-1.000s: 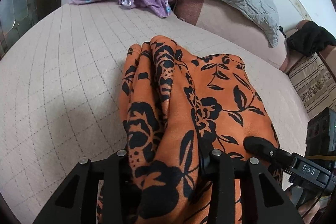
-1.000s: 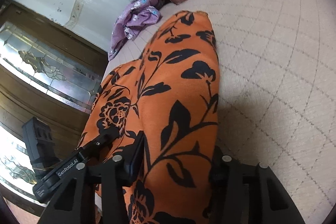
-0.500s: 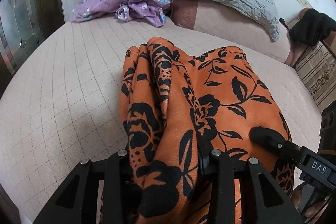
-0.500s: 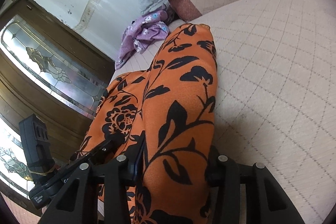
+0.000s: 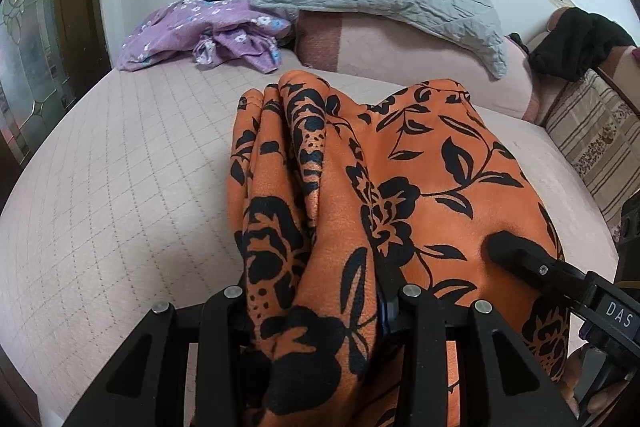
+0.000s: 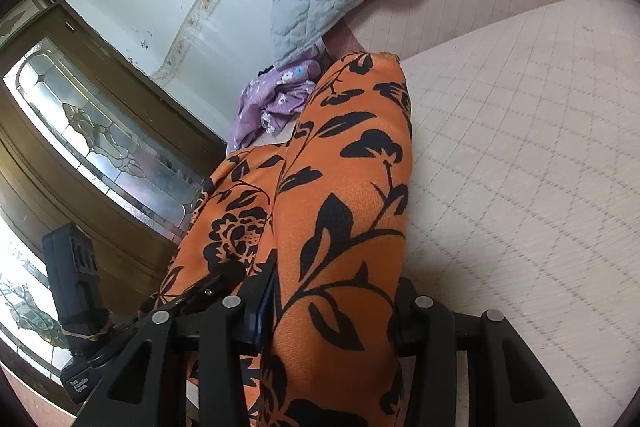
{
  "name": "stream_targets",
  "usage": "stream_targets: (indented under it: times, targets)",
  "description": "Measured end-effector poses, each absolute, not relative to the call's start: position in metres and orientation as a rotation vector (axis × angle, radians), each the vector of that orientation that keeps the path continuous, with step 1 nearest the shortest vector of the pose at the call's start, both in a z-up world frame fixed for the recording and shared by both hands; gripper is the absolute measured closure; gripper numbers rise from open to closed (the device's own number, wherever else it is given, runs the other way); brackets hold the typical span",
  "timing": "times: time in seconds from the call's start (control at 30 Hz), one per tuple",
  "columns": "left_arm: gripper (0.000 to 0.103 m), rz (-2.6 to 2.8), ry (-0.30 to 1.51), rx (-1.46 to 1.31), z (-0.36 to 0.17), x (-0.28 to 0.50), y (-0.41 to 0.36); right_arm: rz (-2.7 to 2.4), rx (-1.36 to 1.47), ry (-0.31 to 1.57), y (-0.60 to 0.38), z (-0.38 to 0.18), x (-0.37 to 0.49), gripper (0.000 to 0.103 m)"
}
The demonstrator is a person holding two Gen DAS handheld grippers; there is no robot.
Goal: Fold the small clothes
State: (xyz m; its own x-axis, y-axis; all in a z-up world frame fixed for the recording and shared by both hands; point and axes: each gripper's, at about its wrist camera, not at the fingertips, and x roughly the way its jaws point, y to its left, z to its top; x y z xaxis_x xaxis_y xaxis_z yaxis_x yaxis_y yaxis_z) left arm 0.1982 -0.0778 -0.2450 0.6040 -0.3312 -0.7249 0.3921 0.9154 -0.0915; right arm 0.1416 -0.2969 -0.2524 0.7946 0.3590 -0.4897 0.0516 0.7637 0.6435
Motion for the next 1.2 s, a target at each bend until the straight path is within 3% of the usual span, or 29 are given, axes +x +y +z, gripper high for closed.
stream_targets:
  times: [0.47, 1.2]
  targets:
    - [0.063, -0.488, 0.811, 0.166, -0.25, 0.166, -0.121, 0.141, 0.686, 0.645, -0.337, -0.25, 0.102, 0.057]
    - [0.063, -0.486, 0.879, 0.255, -0.262, 0.171, -0.144, 0.122, 0.697, 0.727, -0.353, -0.276, 0.107, 0.057]
